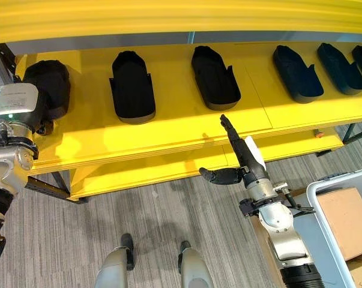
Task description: Move parts from the plastic box to the shelf.
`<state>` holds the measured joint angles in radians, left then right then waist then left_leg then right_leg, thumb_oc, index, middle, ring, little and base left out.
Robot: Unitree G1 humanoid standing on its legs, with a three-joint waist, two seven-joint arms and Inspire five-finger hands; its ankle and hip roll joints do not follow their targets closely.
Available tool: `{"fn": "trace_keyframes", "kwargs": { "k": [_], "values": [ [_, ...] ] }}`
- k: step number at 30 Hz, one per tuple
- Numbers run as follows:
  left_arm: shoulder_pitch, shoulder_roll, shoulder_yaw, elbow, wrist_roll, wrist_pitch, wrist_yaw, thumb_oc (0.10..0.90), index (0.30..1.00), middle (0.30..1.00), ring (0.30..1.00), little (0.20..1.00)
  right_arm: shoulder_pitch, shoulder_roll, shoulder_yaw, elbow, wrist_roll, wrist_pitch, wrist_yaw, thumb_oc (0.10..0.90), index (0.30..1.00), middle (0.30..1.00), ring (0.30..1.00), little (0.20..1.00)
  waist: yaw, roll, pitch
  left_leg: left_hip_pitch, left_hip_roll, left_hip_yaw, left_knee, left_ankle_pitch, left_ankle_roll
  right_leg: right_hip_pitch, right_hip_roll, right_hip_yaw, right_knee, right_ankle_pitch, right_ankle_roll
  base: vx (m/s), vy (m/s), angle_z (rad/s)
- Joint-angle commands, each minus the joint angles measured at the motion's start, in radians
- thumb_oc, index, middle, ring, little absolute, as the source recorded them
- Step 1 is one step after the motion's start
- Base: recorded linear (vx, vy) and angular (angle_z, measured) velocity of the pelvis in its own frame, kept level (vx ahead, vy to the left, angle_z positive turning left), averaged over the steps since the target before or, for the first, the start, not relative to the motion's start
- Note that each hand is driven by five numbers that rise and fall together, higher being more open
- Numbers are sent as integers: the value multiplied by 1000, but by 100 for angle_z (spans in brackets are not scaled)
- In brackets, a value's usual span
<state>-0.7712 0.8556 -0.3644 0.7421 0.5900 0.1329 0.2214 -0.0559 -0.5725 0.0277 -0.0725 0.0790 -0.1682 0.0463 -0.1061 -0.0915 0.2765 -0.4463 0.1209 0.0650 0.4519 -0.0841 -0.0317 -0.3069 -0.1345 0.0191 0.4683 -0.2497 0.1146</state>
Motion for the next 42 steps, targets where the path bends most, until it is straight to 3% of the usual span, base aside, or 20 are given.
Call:
{"fn": "trace_keyframes", "kwargs": {
  "k": [1, 7, 11, 18, 42],
  "values": [
    [-121, 39, 13, 9, -22, 17, 26, 900, 1000, 1000, 1000, 1000, -15, -32, -78, -115, 15, -65, -14, 900, 1000, 1000, 1000, 1000, 5, -24, -63, -68, 21, -48, 110, -66, -17, 184, -81, -59, -208, 59, 47, 0, 0, 0],
    [-137, 58, 0, 3, -88, -3, -44, 900, 1000, 1000, 1000, 1000, -6, -26, -98, -117, 28, -49, 1, 900, 1000, 1000, 1000, 1000, 6, -22, -63, -71, 18, -50, 109, -62, -17, 182, -81, -64, -203, 61, 48, 0, 0, 0],
    [-150, 117, -34, -7, -109, -21, -139, 900, 1000, 1000, 1000, 1000, -13, -20, -110, -105, 44, -43, 18, 900, 1000, 1000, 1000, 1000, 9, -17, -62, -73, 18, -54, 113, -63, -16, 179, -81, -63, -196, 58, 48, 0, 0, 0],
    [-177, 143, -66, 12, -103, -24, -189, 900, 1000, 1000, 1000, 1000, -4, -18, -117, -112, 53, -45, 44, 900, 1000, 1000, 1000, 1000, 11, -16, -58, -75, 15, -59, 111, -59, -16, 178, -81, -70, -194, 56, 47, 0, 0, 0],
    [-233, 119, -52, 78, -121, 1, -136, 900, 1000, 1000, 1000, 1000, 29, -19, -141, -152, 15, -40, 47, 900, 1000, 1000, 1000, 1000, 9, -24, -60, -88, 12, -57, 120, -70, -13, 174, -85, -71, -202, 62, 53, 0, 0, 0]
  ]
}}
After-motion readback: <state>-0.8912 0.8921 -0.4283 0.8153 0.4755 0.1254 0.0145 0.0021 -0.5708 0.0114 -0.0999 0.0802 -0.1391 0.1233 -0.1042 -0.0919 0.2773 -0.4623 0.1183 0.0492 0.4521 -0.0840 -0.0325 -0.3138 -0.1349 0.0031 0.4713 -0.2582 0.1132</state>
